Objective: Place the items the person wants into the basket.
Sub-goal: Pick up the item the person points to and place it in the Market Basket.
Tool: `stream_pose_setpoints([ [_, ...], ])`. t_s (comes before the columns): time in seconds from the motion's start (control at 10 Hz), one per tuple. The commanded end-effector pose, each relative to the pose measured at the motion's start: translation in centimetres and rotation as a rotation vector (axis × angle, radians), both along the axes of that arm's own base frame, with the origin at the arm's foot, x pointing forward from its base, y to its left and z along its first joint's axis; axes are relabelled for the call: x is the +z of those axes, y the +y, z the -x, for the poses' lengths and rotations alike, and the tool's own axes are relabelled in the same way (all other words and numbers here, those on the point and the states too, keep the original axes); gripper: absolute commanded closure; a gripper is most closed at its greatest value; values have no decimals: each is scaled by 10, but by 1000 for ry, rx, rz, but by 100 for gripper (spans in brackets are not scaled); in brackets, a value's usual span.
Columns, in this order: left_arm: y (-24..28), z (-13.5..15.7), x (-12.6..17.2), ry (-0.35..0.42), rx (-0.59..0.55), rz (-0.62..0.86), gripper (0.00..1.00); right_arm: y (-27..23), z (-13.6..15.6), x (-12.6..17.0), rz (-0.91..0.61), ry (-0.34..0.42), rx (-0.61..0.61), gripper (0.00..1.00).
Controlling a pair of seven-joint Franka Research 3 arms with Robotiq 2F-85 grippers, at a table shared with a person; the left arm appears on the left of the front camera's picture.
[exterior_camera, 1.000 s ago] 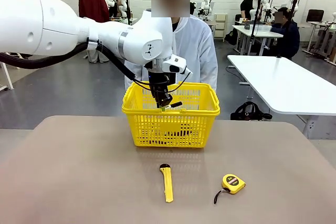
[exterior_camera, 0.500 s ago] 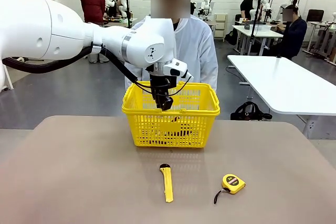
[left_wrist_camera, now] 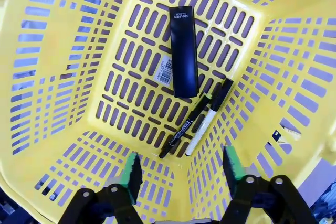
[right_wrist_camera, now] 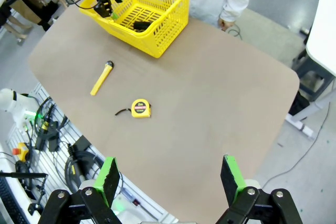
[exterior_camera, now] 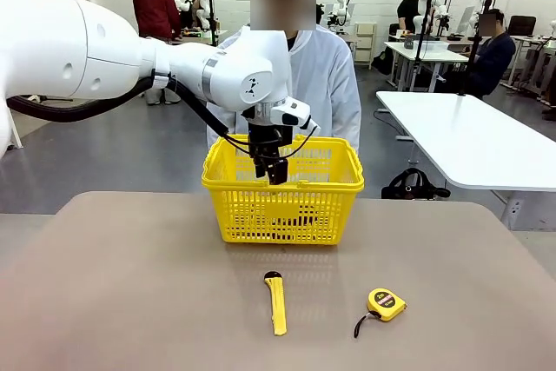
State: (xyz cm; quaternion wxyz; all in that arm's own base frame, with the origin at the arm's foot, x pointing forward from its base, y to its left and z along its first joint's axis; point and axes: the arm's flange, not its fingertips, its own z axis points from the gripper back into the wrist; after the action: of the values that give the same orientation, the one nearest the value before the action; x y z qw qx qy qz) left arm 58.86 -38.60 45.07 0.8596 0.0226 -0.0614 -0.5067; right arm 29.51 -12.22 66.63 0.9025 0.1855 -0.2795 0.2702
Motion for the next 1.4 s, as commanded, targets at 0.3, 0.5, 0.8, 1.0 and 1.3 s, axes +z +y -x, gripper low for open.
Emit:
stream_pose_setpoints([
  [0.3,15,12,33,1,13,40,0,-1,0,-1,-7,-1,7,0],
  [0.5,63,71,85,-79,25,71,0,-1,0,-1,-7,-1,7,0],
  [0.8,156,184,141,-212,98,163,0,-1,0,-1,-7,-1,7,0],
  [1.0,209,242,142,-261,179,221,0,-1,0,-1,-7,-1,7,0],
  [1.3,263,249,147,-277,264,331,0,-1,0,-1,-7,-1,7,0],
])
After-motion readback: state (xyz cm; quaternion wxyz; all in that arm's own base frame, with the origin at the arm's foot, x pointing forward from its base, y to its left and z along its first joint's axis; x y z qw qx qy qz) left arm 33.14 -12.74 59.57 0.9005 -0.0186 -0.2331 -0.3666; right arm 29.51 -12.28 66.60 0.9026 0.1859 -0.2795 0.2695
